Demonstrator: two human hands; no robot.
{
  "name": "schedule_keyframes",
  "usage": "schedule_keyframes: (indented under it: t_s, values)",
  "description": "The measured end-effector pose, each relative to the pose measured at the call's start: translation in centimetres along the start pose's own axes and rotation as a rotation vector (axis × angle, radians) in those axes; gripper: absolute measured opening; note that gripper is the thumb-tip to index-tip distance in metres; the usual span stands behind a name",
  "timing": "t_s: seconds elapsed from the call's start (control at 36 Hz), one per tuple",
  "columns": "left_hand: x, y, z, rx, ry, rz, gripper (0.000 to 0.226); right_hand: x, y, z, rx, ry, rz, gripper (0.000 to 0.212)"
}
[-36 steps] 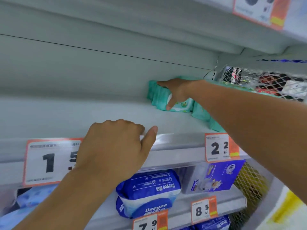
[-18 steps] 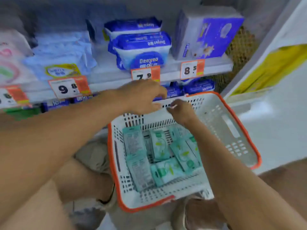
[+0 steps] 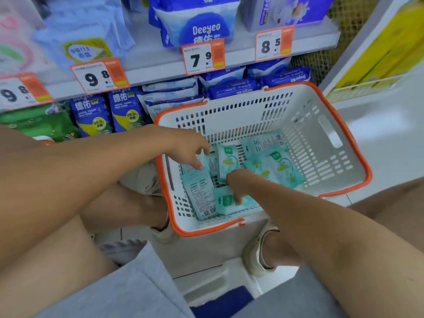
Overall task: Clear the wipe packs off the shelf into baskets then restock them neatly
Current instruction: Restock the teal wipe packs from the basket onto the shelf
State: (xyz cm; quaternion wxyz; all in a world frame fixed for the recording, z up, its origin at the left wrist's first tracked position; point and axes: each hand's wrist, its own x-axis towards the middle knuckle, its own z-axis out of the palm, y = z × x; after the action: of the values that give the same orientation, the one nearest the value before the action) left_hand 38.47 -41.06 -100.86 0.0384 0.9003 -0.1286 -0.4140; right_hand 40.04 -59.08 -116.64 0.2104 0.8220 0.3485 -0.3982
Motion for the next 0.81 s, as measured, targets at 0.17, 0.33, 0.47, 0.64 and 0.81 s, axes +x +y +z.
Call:
schedule_keyframes:
  t_s: [0.17,0.33,0.47,0.64,0.81]
  values:
    - [0.6,-1.5,-0.5,-0.063,0.001,-0.134,0.090,-1.5,4.5,-4.2,0.523,0.116,-0.060,0.065]
    - [0.5,-2.1,-1.6,-0.930,0.273,-0.116,0.058,-4.5,5.6,-10.1,1.942,0.165,-0.475,0.039]
    - [0.2,-3.4,-2.4,-0.983,0.403,-0.255,0.038,-1.0,1.8,-8.2,1.810,0.176,0.032,0.053]
    - [-0.3,-3.4,-1.1,-0.965,0.320,-0.302,0.035,2.0,-4.4,-2.8,1.096,-0.164,0.130,0.085]
    - [-1.1,-3.8,-2.0,-0.936,0.365,-0.259,0.020,-0.7,-0.3,-5.6,1.113,-0.064,0.174,0.041]
